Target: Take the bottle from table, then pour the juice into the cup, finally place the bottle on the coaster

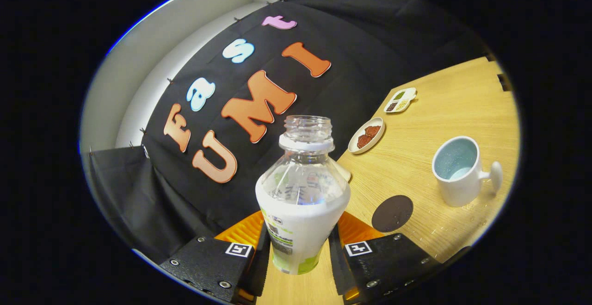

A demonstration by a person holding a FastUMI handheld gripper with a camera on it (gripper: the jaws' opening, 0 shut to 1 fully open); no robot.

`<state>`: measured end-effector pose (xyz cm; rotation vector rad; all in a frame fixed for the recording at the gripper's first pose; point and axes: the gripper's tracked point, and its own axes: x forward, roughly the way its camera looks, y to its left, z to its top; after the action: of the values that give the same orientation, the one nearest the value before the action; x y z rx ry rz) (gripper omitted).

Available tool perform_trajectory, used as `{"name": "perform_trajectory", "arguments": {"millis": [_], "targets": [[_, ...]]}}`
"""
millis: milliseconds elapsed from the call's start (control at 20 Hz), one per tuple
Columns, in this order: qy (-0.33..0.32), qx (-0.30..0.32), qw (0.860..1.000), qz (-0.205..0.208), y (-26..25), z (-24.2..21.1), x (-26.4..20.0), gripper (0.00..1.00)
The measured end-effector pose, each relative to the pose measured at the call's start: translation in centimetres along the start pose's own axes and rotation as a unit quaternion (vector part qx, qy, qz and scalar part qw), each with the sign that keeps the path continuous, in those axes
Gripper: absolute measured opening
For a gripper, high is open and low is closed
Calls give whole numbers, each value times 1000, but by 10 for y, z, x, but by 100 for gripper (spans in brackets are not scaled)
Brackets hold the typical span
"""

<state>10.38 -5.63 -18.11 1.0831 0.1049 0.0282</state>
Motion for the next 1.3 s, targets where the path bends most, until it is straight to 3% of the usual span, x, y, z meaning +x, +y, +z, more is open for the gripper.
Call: {"name": "perform_trajectory", "arguments": {"millis": [400,1300], "targets": [[-24,185,982,31,12,20,3,58],[-34,330,943,12,1,39,29,59]]}}
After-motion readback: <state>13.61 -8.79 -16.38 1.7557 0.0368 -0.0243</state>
